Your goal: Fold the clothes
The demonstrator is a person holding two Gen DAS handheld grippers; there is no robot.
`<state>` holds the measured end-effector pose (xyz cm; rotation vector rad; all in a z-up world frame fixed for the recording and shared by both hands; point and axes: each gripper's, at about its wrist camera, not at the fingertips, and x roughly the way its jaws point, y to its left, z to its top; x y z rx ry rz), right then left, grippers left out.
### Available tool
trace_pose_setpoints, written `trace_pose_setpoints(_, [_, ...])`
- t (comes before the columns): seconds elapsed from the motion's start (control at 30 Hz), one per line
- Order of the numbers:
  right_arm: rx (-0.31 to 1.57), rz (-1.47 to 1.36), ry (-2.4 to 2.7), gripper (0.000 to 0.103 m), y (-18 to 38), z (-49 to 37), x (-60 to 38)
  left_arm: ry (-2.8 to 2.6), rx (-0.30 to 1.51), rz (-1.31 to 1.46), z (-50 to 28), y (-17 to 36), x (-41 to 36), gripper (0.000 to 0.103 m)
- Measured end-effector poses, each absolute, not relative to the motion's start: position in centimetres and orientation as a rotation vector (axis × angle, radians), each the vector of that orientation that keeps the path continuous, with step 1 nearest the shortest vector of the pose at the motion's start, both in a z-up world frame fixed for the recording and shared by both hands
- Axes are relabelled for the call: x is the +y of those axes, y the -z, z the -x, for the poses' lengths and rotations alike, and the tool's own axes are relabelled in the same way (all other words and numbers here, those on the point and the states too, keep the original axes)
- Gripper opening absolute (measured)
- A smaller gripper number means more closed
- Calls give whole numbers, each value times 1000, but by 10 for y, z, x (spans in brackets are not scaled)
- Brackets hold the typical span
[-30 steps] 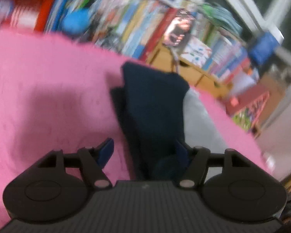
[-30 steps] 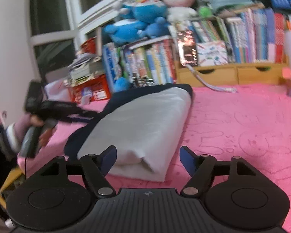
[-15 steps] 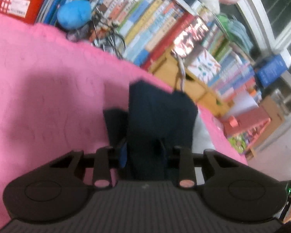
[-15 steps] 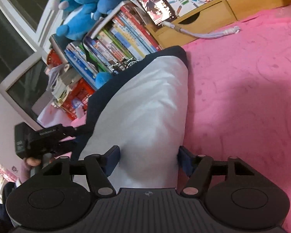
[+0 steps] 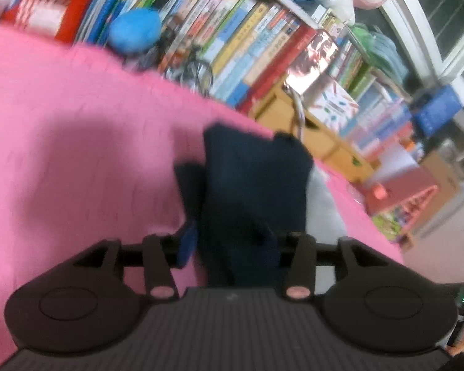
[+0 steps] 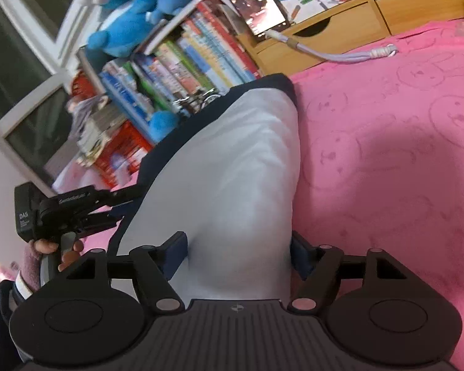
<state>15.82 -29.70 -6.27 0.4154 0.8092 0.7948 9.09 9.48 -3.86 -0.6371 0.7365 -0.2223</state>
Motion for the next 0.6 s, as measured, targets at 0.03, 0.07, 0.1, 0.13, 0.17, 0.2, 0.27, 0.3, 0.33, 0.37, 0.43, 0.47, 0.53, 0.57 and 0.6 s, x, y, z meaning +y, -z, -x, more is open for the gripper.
trace_pose_setpoints(0.03, [806, -412, -805, 71, 63, -153, -301, 232, 758, 666, -79, 41, 95, 54])
trace_pose_setpoints(0.07, [804, -406, -811, 71, 62, -149, -303, 241, 780, 694, -69, 43, 93, 58])
trace_pose_setpoints(0.1, [801, -400, -816, 72, 62, -144, -305, 252, 799, 724, -61, 46, 92, 60])
trace_pose_setpoints(0.13, [796, -388, -818, 73, 61, -140, -306, 263, 802, 752, -54, 48, 90, 61])
trace_pose_setpoints(0.17, [791, -375, -818, 74, 59, -135, -306, 271, 794, 770, -51, 49, 88, 62])
trace_pose_setpoints(0.2, [784, -356, -817, 74, 58, -131, -305, 274, 790, 778, -50, 50, 86, 62])
trace_pose_setpoints(0.27, [775, -320, -819, 77, 56, -122, -303, 283, 787, 793, -54, 50, 83, 59])
trace_pose_setpoints(0.3, [774, -305, -821, 78, 54, -117, -303, 285, 789, 803, -57, 51, 81, 55])
trace_pose_setpoints(0.33, [770, -292, -823, 79, 54, -110, -304, 282, 797, 809, -60, 52, 80, 44])
trace_pose_setpoints(0.37, [765, -279, -824, 80, 54, -104, -305, 279, 802, 809, -64, 51, 79, 44])
trace_pose_setpoints(0.43, [756, -254, -826, 83, 53, -90, -307, 278, 796, 802, -71, 48, 79, 41])
trace_pose_setpoints(0.47, [751, -241, -827, 83, 52, -83, -308, 277, 793, 799, -74, 46, 79, 39])
trace_pose_setpoints(0.53, [741, -240, -819, 85, 52, -70, -308, 274, 780, 793, -80, 42, 80, 38])
trace_pose_setpoints(0.57, [741, -249, -815, 86, 52, -66, -307, 268, 762, 793, -80, 39, 82, 38])
trace_pose_setpoints(0.6, [741, -260, -812, 87, 51, -62, -305, 263, 747, 785, -80, 36, 82, 38])
